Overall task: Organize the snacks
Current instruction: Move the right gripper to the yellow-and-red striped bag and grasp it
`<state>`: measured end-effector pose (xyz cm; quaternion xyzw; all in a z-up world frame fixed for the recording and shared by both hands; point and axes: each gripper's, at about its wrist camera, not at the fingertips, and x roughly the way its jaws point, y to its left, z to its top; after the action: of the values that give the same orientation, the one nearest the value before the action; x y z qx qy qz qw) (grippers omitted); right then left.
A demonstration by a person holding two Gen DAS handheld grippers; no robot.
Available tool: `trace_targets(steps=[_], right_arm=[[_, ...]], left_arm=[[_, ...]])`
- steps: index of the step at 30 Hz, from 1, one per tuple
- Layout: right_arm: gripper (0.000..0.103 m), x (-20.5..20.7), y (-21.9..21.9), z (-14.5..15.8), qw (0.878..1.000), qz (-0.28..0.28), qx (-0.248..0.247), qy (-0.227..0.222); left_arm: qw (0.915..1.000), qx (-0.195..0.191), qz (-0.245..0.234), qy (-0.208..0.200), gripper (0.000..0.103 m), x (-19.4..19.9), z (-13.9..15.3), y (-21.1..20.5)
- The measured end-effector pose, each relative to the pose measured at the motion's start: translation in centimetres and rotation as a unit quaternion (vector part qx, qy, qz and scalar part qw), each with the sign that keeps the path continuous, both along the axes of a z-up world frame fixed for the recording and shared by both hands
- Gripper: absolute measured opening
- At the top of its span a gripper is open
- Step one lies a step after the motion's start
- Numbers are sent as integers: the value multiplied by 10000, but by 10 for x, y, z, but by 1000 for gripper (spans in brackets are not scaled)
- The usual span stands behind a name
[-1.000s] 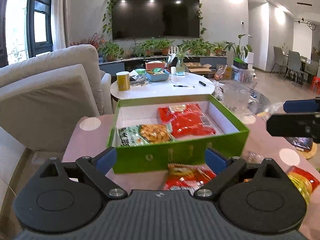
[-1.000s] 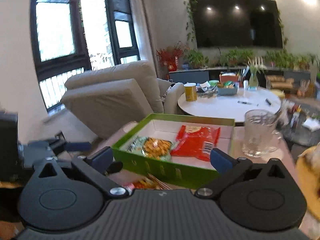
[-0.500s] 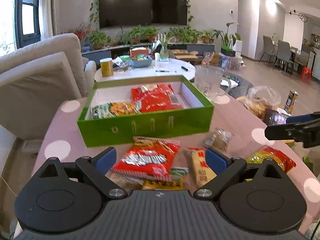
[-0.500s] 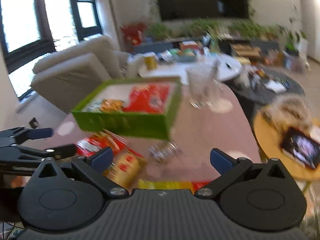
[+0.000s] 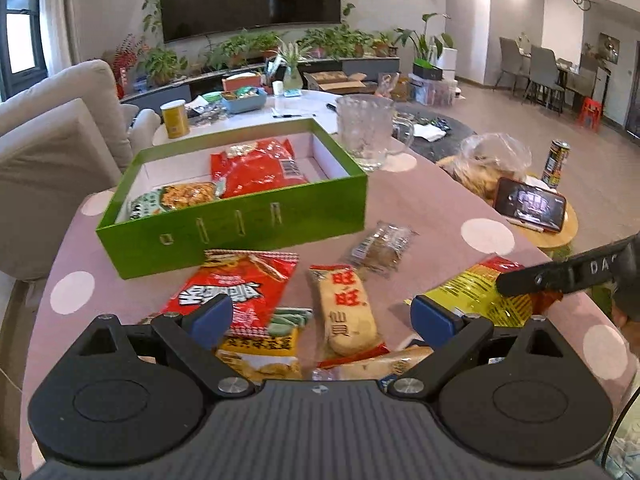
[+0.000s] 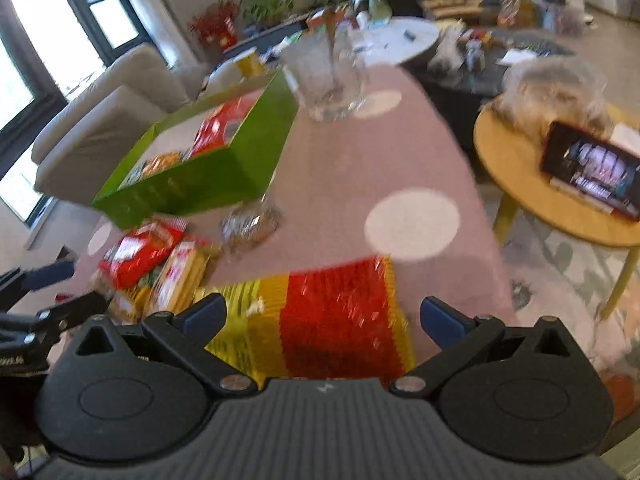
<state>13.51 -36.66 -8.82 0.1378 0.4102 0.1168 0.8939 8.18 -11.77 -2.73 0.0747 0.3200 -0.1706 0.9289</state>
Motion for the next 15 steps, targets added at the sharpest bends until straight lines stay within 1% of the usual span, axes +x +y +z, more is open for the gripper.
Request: trace_targets(steps=[3,6,8,11,13,15], right_arm=[[61,-6,6,-3,9999,98,42,21],[60,-7,19,-3,10000,85,5,21],[60,-5,23,-4,9997,162,144,58],[60,-4,41,-2,9993,356,136,59],[60,-6,48,-2,9992,385,84,53],[60,-7,49,-2,9991,360,173,107]], left_arm=[[9999,97,-55,-35,95,-1,-1,-3],[9997,168,99,-113,95,2,2,2],[9995,129,269,-142,95,5,5,10],[9986,58,488,-174,95,6,10,24],[9981,23,586,-189,95,6,12,31],[9979,-4,622,-178,95,6,12,36]])
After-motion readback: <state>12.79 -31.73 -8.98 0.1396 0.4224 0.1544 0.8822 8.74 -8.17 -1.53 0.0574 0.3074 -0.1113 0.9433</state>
